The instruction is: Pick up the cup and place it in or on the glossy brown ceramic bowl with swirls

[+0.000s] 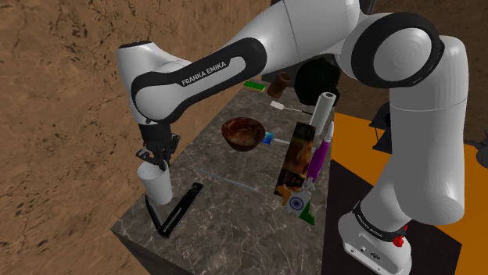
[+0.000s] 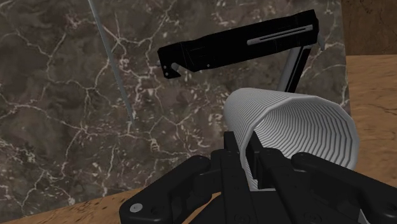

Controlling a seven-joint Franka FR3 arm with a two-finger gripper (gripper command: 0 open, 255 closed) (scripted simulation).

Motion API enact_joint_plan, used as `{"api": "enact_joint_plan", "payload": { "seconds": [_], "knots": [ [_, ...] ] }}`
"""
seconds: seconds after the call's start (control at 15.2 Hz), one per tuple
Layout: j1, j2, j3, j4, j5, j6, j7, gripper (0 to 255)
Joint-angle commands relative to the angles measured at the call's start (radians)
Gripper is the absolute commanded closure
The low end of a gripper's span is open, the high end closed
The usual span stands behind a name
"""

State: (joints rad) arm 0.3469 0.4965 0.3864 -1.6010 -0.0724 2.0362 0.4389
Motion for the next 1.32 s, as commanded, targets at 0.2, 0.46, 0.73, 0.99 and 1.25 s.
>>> {"api": "enact_joint_plan", "payload": {
  "seconds": [0.2, 0.46, 0.73, 0.99, 1.25],
  "knots": [
    [-0.002, -0.019, 0.004, 0.026, 0.007, -0.044, -0.001, 255],
    [-0.003, -0.036, 0.008, 0.057, 0.013, -0.090, -0.001, 255],
    [-0.003, -0.049, 0.011, 0.092, 0.018, -0.138, 0.000, 255],
    [-0.002, -0.059, 0.014, 0.132, 0.021, -0.187, 0.001, 255],
    [0.001, -0.065, 0.016, 0.177, 0.023, -0.237, 0.003, 255]
  ]
}}
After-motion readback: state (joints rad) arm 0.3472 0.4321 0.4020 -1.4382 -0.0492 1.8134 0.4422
